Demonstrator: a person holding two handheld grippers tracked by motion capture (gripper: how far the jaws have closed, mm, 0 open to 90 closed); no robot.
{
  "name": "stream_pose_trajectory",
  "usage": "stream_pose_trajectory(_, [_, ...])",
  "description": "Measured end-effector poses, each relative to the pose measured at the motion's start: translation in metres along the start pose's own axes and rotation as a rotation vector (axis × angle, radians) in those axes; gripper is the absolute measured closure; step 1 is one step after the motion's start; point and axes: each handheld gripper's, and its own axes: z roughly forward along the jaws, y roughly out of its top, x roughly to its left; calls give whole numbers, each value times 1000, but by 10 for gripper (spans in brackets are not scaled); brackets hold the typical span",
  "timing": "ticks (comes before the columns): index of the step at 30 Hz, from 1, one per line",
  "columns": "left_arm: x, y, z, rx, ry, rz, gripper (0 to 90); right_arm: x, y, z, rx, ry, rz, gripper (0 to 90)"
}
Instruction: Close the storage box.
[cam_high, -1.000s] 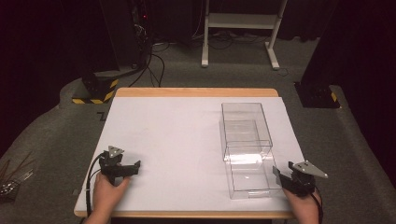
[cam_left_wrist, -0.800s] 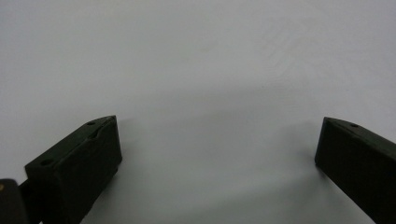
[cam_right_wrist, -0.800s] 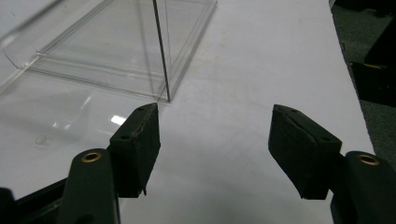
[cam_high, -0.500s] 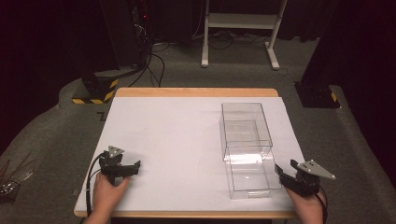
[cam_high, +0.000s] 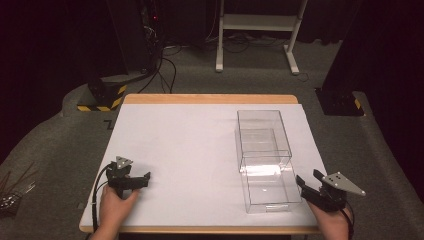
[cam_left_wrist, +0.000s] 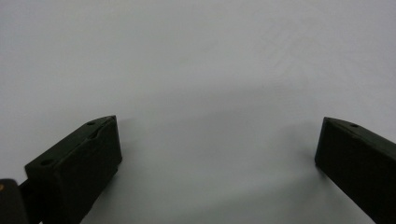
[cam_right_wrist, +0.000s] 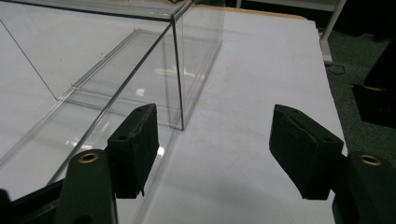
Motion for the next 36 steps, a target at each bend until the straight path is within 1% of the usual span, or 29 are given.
stream_pose_trajectory(9, [0,0,0,0,0,0,6,4,5,-10,-39,2,-12,329])
stream_pose_trajectory(18, [0,0,0,0,0,0,6,10,6,-22,-66,17,-10,330])
stream_pose_trajectory(19, [0,0,0,0,0,0,6,10,6,-25,-71,22,-3,329])
stream_pose_trajectory(31, [0,0,0,0,-1,0,6,17,6,-40,-94,41,-8,329])
stream_pose_trajectory(34, [0,0,0,0,0,0,6,19,5,-43,-96,52,-3,328])
stream_pose_trajectory(36, [0,0,0,0,0,0,6,22,3,-45,-88,58,-7,327])
